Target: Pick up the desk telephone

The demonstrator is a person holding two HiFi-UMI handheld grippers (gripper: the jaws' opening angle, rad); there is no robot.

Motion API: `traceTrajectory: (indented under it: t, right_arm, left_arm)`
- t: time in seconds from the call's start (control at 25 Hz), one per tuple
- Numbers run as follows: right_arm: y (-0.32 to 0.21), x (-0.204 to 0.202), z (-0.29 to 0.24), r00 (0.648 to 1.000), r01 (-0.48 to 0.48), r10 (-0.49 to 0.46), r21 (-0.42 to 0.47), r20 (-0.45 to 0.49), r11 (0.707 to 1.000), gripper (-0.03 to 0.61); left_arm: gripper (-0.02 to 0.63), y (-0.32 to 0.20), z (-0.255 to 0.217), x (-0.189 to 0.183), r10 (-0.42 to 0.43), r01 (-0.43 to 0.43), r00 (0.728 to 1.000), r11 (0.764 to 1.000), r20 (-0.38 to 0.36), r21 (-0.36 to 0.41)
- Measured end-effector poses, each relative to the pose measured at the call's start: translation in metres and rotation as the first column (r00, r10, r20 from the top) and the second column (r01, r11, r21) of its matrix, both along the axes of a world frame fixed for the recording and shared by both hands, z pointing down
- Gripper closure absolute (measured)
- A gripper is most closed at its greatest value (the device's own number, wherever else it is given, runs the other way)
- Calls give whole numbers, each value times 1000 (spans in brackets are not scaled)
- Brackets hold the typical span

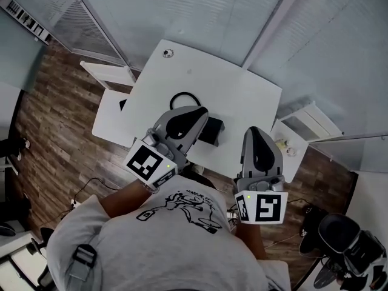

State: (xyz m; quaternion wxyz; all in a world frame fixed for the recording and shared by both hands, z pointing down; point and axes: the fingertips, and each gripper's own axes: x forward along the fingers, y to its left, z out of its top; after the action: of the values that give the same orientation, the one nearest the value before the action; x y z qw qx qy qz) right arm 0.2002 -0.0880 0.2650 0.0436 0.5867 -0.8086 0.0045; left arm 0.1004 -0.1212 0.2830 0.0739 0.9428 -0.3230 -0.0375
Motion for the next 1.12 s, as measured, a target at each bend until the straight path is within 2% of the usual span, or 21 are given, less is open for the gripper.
traceTrajectory:
  t: [0.48, 0.72, 0.96, 1.12]
  right_arm:
    - [-39, -23, -3, 1000, -28, 28, -19, -12, 999, 572]
    - [-48, -24, 11, 999, -42, 42, -55, 3, 998, 571]
    - [-42, -24, 42, 999, -43, 47, -132, 23, 990, 571]
    - [-40, -29, 72, 999, -27, 31, -199, 20, 980, 571]
  left_arm:
    - [611, -43, 0, -21, 50, -50, 999, 999, 1, -9]
    - [609, -51, 21, -24, 89, -87, 995, 995, 38, -52]
    - [609, -44, 49, -31, 105, -98, 993, 990, 62, -107]
    - [607, -45, 79, -34, 114, -97, 988, 983, 105, -154]
